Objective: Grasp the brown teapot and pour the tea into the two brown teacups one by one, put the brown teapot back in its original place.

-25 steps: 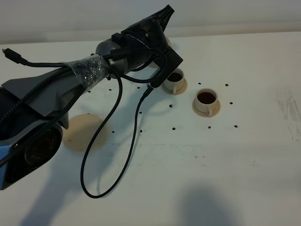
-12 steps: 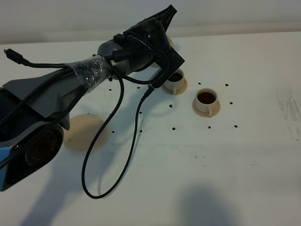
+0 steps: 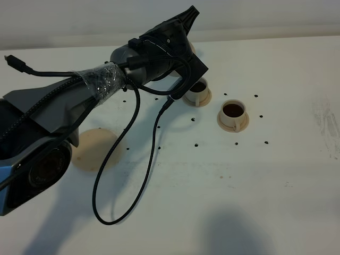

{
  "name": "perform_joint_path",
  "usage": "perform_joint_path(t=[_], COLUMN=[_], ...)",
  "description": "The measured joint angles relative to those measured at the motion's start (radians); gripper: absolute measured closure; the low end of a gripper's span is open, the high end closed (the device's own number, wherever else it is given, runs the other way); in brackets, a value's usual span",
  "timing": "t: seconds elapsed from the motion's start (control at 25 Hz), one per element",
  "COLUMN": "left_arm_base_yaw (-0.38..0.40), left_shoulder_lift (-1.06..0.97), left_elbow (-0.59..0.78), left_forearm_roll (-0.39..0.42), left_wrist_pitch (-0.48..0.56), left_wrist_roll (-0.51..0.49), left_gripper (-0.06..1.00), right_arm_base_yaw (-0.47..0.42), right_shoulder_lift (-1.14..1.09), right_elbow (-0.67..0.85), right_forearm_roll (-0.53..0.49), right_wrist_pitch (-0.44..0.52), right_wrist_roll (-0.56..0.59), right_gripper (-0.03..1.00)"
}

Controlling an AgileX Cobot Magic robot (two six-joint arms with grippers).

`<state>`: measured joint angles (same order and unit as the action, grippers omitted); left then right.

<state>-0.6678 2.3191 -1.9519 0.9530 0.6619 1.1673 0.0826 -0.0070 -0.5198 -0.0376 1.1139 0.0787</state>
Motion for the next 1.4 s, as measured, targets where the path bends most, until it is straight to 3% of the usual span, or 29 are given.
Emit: perform_joint_path(t=[0.44,0.88,1.4], left_arm_base_yaw=[0.0,-0.001,-0.001], left_shoulder_lift=[0.0,0.0,0.0], left_elbow=[0.0,0.0,0.0], left_forearm_roll=[-0.032,-0.069,-0.133], left_wrist_pitch=[0.013,0.051,0.092], left_wrist_roll=[-0.085,-0.098,-0.266], left_gripper=[0.94,0.94,0.94], right_arm_base_yaw=[0.0,0.0,0.0], right_shoulder_lift=[0.0,0.0,0.0], right_elbow=[0.0,0.0,0.0], right_forearm_roll=[0.0,0.0,0.0], right_wrist_pitch=[0.0,0.0,0.0], right_wrist_roll=[0.0,0.0,0.0], right_gripper=[0.48,0.48,0.48])
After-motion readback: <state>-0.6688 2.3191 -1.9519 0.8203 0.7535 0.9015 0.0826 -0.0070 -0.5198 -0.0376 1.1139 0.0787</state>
